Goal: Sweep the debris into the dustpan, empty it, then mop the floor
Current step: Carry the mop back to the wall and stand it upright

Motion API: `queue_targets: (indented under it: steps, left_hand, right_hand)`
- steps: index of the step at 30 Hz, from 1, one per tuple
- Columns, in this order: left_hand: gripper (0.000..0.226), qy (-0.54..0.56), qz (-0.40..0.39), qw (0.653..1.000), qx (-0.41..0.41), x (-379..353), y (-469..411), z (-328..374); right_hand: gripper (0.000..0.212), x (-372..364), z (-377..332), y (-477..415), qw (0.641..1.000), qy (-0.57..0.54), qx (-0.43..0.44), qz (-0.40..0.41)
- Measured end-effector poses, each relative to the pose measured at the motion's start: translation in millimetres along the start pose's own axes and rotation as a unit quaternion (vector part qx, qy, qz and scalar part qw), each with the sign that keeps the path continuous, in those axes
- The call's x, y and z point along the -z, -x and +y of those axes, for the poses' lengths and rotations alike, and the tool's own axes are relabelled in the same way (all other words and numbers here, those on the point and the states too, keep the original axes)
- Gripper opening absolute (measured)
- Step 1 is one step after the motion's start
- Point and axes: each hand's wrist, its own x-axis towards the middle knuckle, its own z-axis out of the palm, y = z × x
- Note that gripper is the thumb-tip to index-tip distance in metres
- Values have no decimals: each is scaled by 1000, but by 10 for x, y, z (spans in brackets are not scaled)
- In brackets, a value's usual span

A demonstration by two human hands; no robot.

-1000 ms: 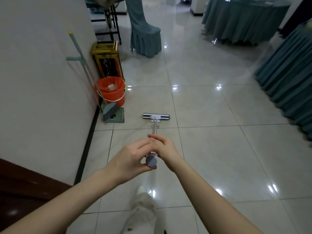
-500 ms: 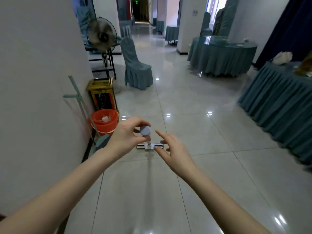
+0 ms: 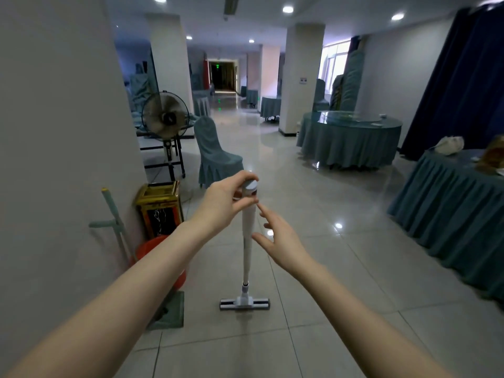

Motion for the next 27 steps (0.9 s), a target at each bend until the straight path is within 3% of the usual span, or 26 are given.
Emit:
queue_targets:
  steps: [8, 13, 17, 21, 27]
  left_hand:
    - [45, -18, 3, 1000, -8, -178, -1139, -732]
    - [62, -22, 25, 999, -11, -277, -1884, -1173]
    - [83, -2, 60, 998, -9, -473, -2450, -1545]
    - [98, 16, 96, 995, 22, -724, -3058, -1919]
    - [97, 19, 135, 986, 96, -1176, -3778, -2604]
  right_hand:
    - [69, -324, 283, -1303, 990, -126, -49, 41]
    - [84, -450, 532, -2163, 987, -140, -27, 78]
    - [83, -478, 830, -2934, 986, -141, -3, 89]
    - [70, -467, 1192, -3719, 981, -181, 18, 62]
    - [39, -584, 1734, -4745, 978, -208, 6, 15]
